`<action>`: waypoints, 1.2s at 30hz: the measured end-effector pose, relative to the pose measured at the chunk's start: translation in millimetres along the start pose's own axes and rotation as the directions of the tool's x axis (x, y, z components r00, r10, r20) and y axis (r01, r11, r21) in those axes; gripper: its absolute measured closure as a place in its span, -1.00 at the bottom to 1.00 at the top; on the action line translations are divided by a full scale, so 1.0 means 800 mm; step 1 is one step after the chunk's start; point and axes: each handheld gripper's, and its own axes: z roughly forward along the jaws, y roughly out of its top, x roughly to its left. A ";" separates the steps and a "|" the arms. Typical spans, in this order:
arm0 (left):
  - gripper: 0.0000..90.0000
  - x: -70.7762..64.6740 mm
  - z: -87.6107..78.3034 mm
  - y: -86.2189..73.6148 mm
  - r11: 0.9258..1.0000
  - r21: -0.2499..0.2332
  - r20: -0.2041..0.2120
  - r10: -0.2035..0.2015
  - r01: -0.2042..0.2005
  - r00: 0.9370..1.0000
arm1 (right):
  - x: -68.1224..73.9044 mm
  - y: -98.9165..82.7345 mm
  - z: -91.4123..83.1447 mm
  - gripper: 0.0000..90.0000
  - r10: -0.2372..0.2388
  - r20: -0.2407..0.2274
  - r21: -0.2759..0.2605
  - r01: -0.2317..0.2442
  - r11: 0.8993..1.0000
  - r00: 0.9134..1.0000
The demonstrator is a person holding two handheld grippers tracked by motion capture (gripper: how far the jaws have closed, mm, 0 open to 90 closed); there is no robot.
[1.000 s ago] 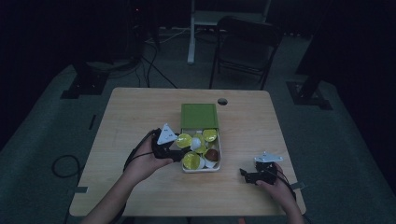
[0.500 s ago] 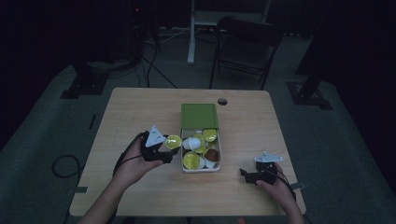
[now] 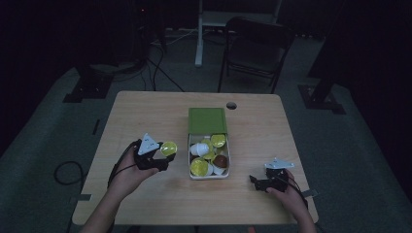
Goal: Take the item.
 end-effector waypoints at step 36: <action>-0.17 0.055 -0.009 -0.088 0.988 0.021 -0.135 -0.146 0.150 0.980 | 0.000 0.000 0.000 -0.72 0.000 0.000 -0.001 0.000 1.000 1.000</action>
